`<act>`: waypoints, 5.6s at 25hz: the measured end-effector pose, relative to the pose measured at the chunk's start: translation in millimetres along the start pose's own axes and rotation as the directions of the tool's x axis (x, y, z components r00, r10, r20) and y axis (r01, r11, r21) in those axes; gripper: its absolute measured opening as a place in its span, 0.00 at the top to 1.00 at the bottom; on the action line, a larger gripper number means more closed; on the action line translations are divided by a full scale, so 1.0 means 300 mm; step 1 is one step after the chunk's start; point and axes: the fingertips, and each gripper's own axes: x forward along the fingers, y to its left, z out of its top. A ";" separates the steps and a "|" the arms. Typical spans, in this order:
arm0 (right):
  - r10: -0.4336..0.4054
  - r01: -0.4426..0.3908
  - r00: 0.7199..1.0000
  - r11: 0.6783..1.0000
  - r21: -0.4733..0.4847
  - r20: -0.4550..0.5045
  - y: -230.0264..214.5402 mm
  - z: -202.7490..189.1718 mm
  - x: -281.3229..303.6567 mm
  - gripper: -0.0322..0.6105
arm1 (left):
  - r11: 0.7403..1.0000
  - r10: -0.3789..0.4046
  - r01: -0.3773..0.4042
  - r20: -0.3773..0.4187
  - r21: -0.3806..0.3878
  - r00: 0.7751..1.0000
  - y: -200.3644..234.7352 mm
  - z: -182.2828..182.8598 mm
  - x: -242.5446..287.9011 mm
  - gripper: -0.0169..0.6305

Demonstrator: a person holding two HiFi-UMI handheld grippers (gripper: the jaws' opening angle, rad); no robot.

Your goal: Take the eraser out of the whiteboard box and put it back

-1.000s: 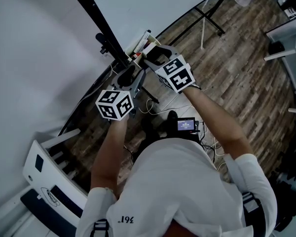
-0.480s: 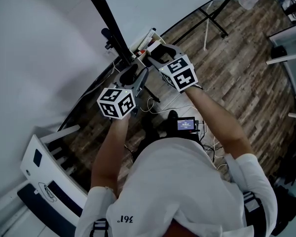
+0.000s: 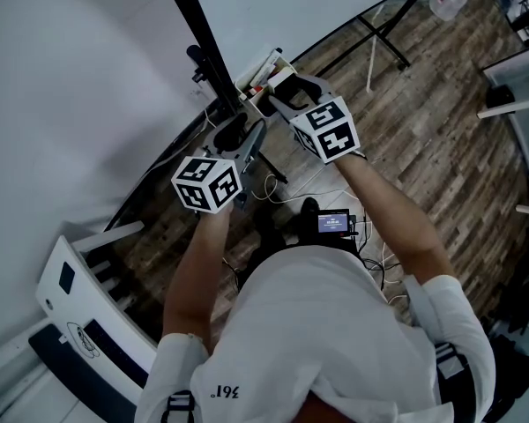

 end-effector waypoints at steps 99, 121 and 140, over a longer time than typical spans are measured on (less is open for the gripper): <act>-0.135 0.045 0.945 0.955 0.294 0.296 0.051 0.018 -0.823 0.55 | 0.972 -0.226 0.230 0.091 -0.040 0.970 -0.432 0.025 -0.314 0.72; -0.112 0.024 0.962 0.943 0.331 0.250 0.082 -0.055 -0.800 0.55 | 0.970 -0.231 0.235 0.059 -0.059 0.971 -0.430 -0.029 -0.318 0.72; -0.123 0.040 0.958 0.952 0.302 0.260 0.037 0.000 -0.768 0.55 | 0.978 -0.206 0.208 0.071 -0.026 0.976 -0.370 0.033 -0.298 0.72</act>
